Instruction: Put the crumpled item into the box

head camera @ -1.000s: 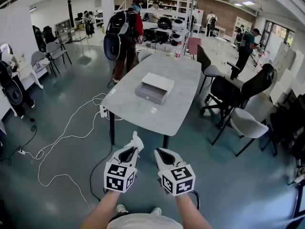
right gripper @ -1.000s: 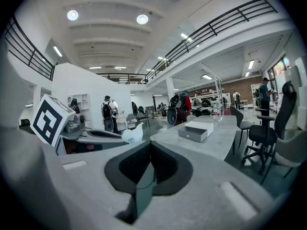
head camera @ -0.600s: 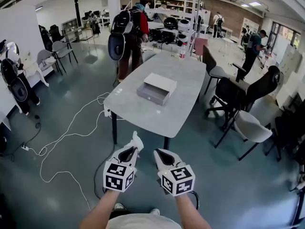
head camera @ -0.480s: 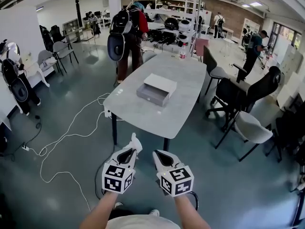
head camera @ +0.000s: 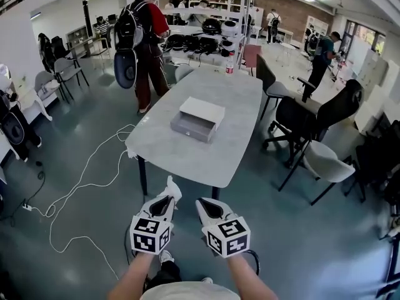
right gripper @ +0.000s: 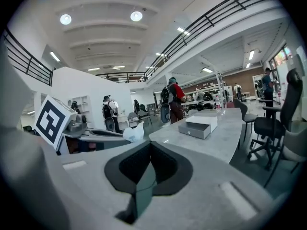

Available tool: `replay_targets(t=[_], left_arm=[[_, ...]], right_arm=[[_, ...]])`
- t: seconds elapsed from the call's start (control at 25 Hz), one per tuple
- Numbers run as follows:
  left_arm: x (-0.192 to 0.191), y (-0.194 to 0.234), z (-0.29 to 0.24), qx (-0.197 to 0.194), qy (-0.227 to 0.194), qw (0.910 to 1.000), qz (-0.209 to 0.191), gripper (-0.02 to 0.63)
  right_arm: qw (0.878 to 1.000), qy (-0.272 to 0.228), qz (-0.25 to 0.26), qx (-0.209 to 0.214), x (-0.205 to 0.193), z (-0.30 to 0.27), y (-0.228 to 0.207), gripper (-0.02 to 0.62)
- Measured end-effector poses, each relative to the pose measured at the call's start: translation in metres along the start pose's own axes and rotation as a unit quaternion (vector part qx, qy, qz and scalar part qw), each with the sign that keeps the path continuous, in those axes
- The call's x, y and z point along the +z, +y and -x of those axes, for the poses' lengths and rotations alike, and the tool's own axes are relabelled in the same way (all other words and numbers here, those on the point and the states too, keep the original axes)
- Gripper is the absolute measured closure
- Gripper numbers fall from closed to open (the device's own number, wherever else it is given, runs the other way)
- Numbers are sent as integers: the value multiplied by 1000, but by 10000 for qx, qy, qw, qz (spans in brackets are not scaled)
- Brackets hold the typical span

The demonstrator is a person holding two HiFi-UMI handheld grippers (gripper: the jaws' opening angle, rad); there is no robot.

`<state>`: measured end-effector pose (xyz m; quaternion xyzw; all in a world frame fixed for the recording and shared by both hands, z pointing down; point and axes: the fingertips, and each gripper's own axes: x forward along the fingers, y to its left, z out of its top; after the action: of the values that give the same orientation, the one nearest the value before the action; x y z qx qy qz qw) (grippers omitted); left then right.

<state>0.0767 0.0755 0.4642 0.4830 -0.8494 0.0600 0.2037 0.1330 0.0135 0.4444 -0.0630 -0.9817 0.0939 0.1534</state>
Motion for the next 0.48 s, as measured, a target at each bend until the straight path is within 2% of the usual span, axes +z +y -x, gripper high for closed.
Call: replay_targets(t=[0.2,0.48], left_arm=[[14,42,-25,-216,-24,9997,58,577],[23,110,-43,-318,-39,9993,201,577]], right_arm=[[9997,69,-37,-227,16,-44,-6,591],[9993,193,-154,-292,27,-111,4,591]])
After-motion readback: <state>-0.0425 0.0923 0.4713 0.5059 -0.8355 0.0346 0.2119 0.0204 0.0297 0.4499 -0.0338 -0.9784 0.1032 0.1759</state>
